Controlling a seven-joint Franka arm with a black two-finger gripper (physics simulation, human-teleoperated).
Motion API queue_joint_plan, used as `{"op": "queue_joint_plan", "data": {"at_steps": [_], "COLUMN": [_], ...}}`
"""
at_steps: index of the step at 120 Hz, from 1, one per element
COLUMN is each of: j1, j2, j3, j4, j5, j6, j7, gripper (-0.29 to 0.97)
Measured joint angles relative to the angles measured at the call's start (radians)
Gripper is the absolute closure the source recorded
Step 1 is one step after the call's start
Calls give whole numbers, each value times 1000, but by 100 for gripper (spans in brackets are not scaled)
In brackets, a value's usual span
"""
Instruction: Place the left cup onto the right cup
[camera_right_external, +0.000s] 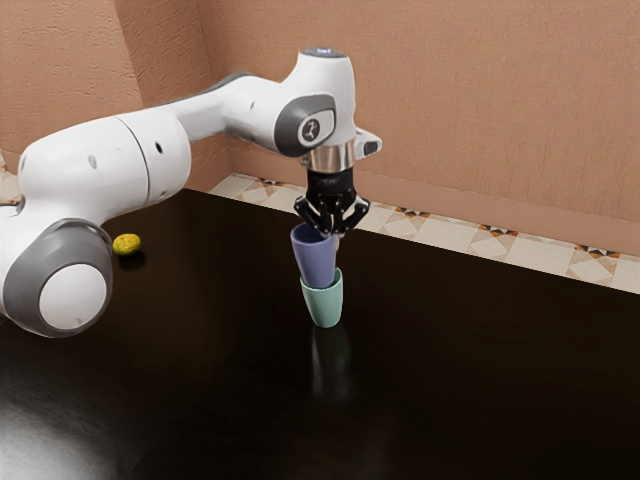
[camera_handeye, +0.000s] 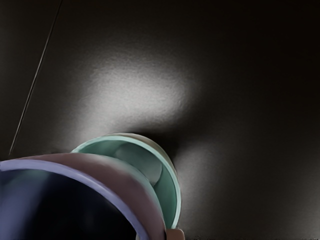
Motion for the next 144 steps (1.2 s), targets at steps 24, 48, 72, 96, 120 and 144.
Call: {"op": "queue_joint_plan", "data": {"at_steps": [24,48,72,96,120,144], "j1": [-1,-5,-5,-12,-10,5], "j2": [0,-24,-153,-319,-475,-654], "j3": [0,0,1,10,38,45], "j4": [-24,-40,-134,-233,-357,-547], "j5": [-6,-2,-7,1,35,56], "j6": [12,22,26,26,27,29], "j7": [-6,-10,-9,6,97,181], "gripper": [62,25,10,4,1,1]}}
